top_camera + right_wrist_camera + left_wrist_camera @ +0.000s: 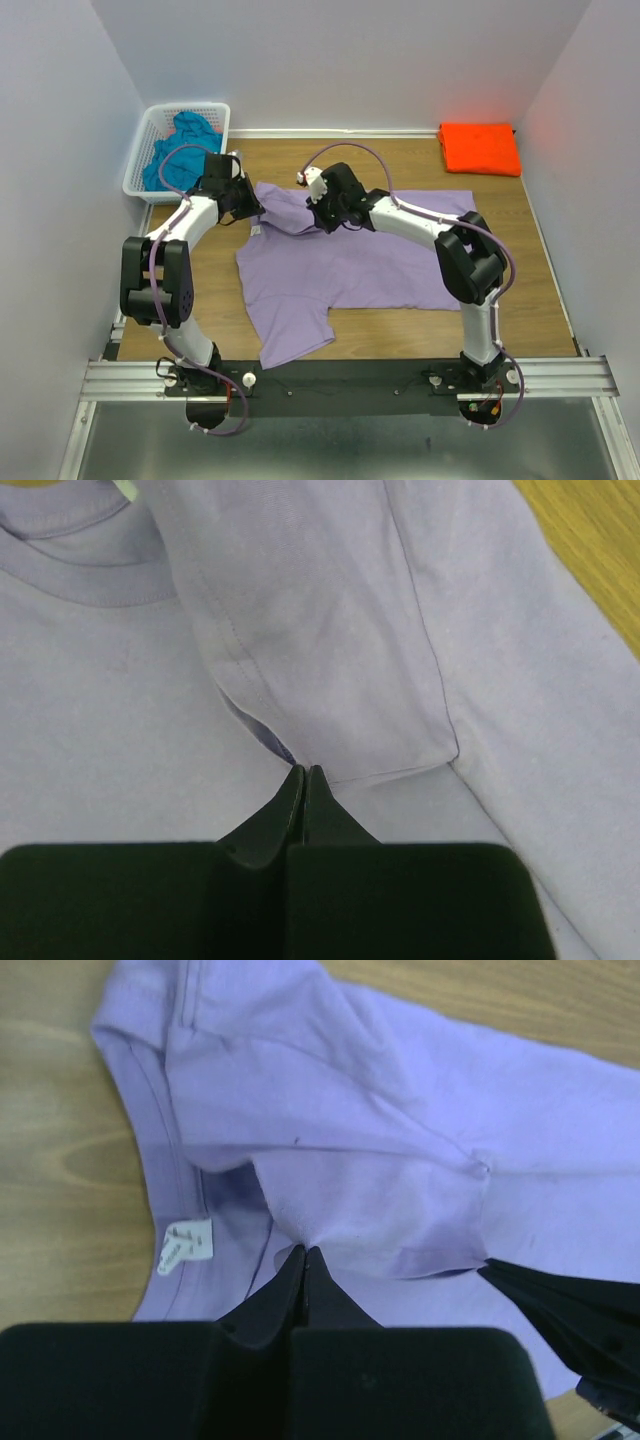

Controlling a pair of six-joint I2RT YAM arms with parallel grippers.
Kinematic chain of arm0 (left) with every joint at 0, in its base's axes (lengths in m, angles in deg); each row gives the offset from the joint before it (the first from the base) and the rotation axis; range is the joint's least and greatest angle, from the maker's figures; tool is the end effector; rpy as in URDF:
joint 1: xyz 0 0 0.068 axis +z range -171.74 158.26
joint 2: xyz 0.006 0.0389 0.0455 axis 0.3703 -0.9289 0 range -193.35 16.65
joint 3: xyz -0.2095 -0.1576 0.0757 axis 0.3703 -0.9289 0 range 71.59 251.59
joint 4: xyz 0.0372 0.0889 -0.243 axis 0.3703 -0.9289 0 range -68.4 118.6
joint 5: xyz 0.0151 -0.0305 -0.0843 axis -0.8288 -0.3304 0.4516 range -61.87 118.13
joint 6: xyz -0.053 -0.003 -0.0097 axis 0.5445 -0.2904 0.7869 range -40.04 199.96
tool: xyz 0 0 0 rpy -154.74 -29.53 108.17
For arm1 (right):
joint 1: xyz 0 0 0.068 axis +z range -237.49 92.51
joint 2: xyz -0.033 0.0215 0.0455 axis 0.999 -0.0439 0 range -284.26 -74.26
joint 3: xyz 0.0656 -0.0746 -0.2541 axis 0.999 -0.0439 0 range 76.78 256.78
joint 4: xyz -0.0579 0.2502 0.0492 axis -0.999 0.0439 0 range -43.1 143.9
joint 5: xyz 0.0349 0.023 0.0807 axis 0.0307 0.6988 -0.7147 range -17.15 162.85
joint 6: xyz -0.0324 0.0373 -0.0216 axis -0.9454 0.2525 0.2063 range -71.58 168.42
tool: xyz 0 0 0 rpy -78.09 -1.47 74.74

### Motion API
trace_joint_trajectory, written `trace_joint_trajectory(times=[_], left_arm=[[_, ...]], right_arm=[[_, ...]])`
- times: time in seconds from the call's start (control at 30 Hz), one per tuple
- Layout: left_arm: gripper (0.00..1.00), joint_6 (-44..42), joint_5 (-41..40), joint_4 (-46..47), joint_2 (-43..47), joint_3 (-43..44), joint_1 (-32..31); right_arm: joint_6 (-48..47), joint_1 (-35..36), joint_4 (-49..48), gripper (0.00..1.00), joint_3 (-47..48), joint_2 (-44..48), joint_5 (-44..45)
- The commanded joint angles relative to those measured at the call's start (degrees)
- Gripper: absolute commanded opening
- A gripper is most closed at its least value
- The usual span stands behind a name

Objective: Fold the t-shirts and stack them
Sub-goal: Fold the tshirt

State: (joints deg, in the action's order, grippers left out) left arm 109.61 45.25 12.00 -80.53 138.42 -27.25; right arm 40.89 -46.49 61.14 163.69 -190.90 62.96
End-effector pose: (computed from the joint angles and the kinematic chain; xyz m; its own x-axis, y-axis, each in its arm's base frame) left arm 0.3657 -0.0458 0.2245 -0.7766 -0.4000 -0.4867 -0.1062 0.8447 -0.5247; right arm 0.3427 0.3061 0.2044 -0.4225 -0.5382 -0.7292 -0.8018 0.5971 0.0239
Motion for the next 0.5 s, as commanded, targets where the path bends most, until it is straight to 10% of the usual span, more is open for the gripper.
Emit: trace_joint_trajectory(times=[0.0, 0.47], left_arm=[[0.00, 0.67, -0.95, -0.45, 3.84, -2.49, -0.63], [0.00, 0.41, -3.33, -3.70, 7.01, -6.62, -0.63]], right_arm=[[-1.17, 0.58, 3.07, 0.01, -1.04, 2.64, -1.18], [-1.79, 0.58, 4.57, 0.01, -5.00, 5.10, -2.42]])
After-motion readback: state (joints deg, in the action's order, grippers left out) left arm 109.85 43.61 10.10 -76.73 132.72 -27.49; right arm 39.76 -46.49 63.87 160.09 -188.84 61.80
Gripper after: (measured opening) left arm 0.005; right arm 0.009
